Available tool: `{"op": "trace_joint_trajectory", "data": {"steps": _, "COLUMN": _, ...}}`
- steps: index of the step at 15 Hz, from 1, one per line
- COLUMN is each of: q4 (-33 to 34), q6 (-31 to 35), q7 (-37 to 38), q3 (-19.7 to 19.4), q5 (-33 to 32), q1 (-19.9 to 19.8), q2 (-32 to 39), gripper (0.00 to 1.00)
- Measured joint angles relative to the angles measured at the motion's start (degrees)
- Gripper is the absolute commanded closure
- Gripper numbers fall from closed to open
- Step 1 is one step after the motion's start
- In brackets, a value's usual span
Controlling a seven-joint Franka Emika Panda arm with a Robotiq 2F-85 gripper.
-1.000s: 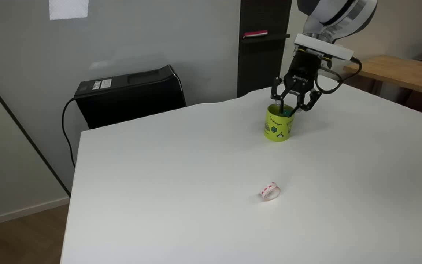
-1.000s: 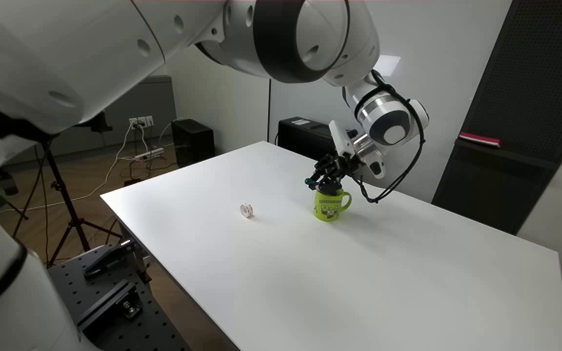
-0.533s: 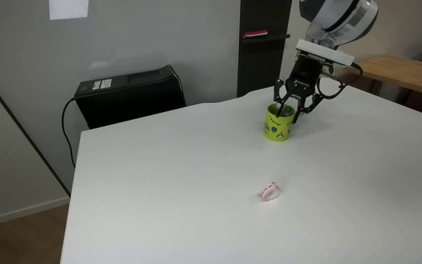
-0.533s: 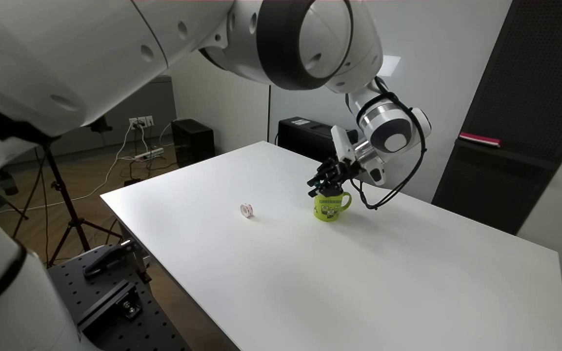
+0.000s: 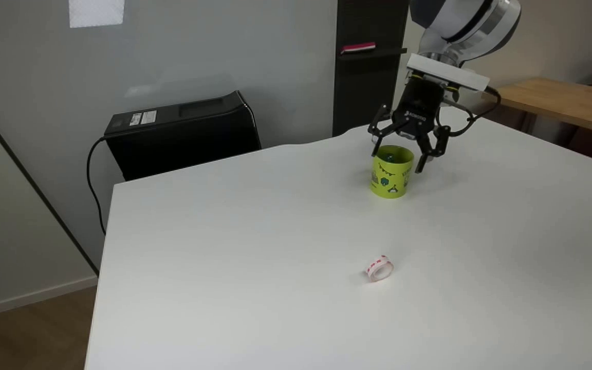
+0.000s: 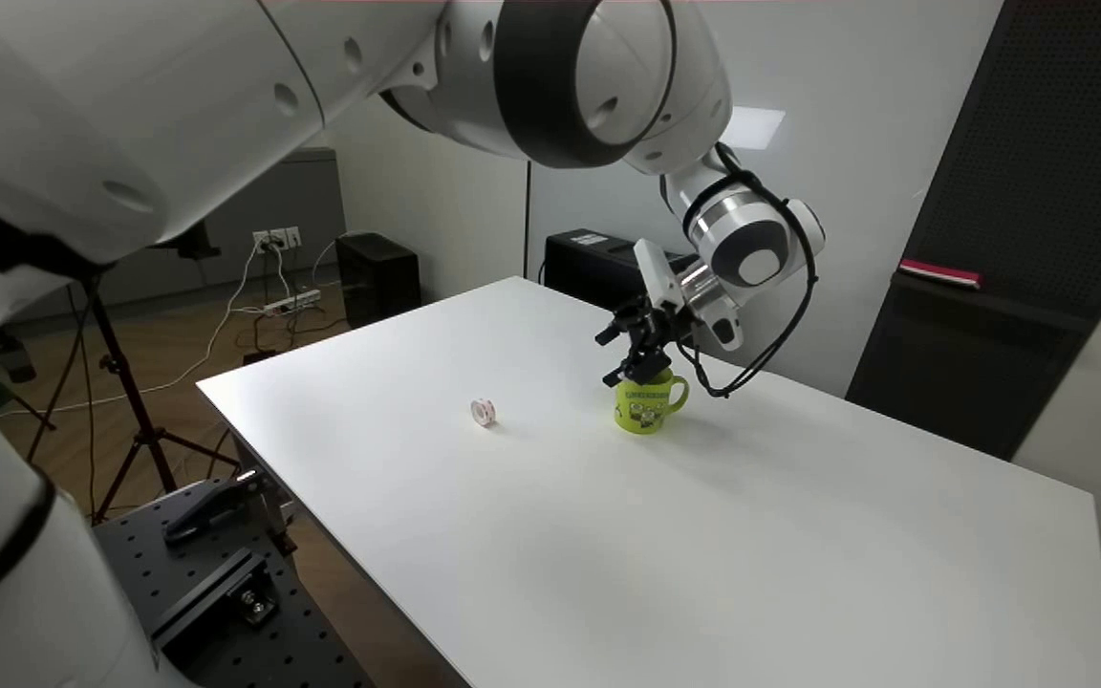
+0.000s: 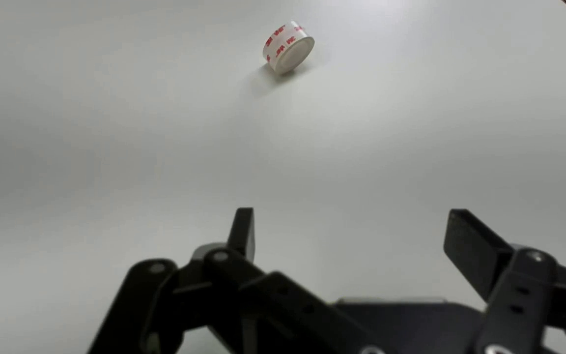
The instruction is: Put the marker in the mug
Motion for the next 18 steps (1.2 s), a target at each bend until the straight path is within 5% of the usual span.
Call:
{"op": "trace_joint_trajectory", "data": {"steps": 10, "q4": -6.84, "q6": 2.47, "q7": -9.52, "q3": 0.57, "q5": -15.05, "q1": 10.46, "q2": -11.94, "gripper": 0.00}}
{"op": "trace_joint_trajectory", "data": {"steps": 18, "q4": -28.08, "q6": 33.20, "q7": -9.57, "q3": -0.38, "q5": -25.97, "q1": 16.53, "q2": -23.98, "gripper": 0.00}}
